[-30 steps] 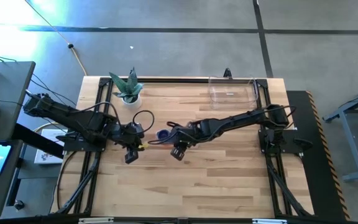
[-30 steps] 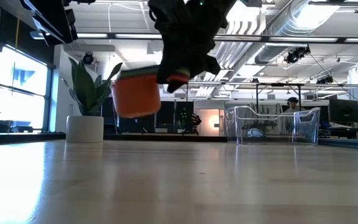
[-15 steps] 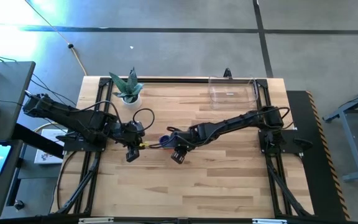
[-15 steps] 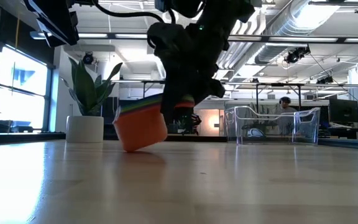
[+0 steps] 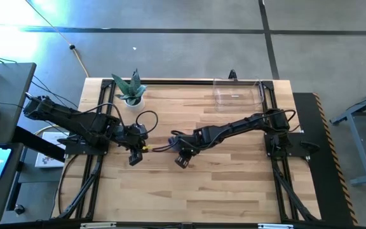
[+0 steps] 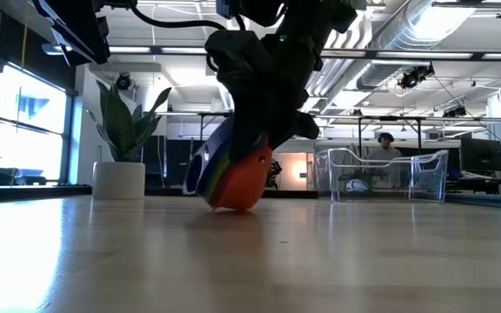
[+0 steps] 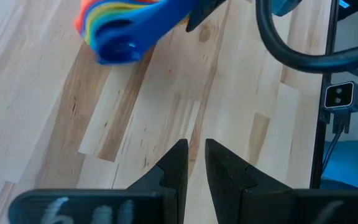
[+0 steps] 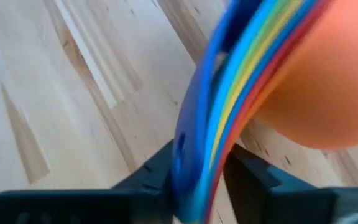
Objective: Nest measuring cups in basket
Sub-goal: Put the measuring cups into the bin
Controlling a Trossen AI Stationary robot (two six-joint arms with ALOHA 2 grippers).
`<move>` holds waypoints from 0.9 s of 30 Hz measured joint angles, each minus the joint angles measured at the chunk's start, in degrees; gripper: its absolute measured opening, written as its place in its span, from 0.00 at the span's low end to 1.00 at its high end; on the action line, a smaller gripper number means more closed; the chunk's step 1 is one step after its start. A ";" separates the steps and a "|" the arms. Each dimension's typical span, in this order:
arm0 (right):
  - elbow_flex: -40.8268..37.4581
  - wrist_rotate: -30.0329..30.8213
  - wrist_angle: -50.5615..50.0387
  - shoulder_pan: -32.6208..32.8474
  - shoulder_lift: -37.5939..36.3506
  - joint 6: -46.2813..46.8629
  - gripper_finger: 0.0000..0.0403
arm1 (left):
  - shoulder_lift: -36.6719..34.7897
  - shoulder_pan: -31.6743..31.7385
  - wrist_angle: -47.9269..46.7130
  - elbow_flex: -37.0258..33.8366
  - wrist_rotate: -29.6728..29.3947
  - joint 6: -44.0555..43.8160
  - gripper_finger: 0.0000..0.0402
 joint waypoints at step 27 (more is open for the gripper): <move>0.00 -3.42 -1.47 -2.34 0.00 8.90 0.29 | 0.00 0.00 -0.02 0.00 -0.04 1.92 0.12</move>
